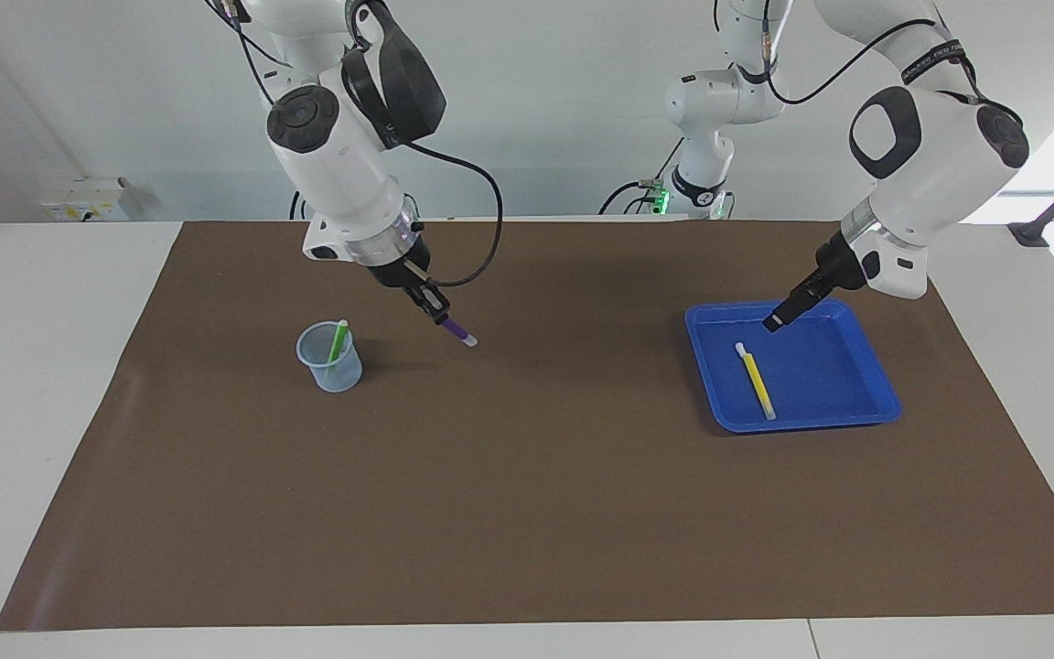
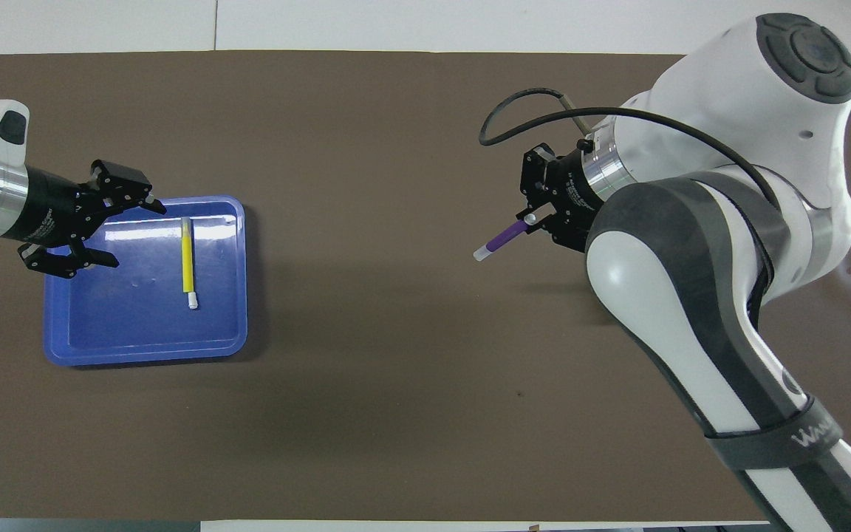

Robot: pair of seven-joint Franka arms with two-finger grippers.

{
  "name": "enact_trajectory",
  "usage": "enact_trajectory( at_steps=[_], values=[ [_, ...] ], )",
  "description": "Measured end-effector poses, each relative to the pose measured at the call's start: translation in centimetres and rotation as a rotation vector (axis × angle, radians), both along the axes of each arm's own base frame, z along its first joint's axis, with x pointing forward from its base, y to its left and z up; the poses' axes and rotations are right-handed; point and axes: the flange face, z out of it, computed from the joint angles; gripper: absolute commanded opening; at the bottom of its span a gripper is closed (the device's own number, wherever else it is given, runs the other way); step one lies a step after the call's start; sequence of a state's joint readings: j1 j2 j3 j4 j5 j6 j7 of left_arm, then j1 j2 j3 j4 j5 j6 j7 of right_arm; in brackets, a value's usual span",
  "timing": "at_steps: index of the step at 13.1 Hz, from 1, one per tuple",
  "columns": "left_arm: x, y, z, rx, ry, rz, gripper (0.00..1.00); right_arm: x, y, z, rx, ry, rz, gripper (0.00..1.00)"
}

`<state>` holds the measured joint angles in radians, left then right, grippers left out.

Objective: Right arm passes pens to left for tray arrangement
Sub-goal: 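Pull a purple pen from the cup and carry it toward the left gripper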

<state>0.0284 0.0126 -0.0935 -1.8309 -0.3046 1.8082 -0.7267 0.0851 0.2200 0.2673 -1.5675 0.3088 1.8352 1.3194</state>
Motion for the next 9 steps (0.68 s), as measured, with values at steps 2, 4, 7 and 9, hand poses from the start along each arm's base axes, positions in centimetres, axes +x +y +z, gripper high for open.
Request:
enact_trajectory(
  at_steps=[2, 4, 7, 9],
  values=[
    [-0.8, -0.9, 2.0, -0.019, 0.020, 0.160, 1.00, 0.2, 2.0, 0.9, 0.150, 0.021, -0.123, 0.00],
    [-1.5, -2.1, 3.6, -0.037, 0.049, 0.309, 1.00, 0.0, 4.3, 1.6, 0.260, 0.057, -0.202, 0.00],
    [-2.9, -4.9, 5.7, -0.045, 0.125, 0.594, 1.00, -1.3, 8.0, 2.3, 0.387, 0.135, -0.259, 0.00],
    [-3.9, -7.4, 6.7, -0.049, 0.170, 0.737, 1.00, -1.7, 9.5, 1.9, 0.433, 0.187, -0.264, 0.00]
  ],
)
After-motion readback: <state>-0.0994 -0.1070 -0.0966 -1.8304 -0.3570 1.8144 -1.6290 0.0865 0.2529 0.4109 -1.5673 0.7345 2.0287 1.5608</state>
